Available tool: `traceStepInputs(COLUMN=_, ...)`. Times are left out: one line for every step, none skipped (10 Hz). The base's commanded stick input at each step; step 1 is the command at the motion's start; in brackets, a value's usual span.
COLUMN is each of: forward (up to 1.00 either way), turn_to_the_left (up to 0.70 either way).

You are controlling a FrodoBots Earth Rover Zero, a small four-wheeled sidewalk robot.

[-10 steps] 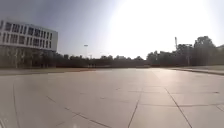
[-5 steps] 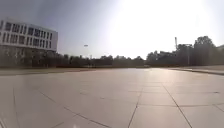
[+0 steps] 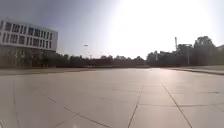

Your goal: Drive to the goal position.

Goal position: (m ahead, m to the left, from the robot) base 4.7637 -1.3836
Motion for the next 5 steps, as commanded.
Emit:
traceStepInputs(forward=0.06, turn_to_the_left=0.00)
traceStepInputs(forward=0.07, turn_to_the_left=0.01)
traceStepInputs(forward=0.07, turn_to_the_left=0.01)
traceStepInputs(forward=0.07, turn_to_the_left=0.01)
traceStepInputs(forward=0.07, turn_to_the_left=0.00)
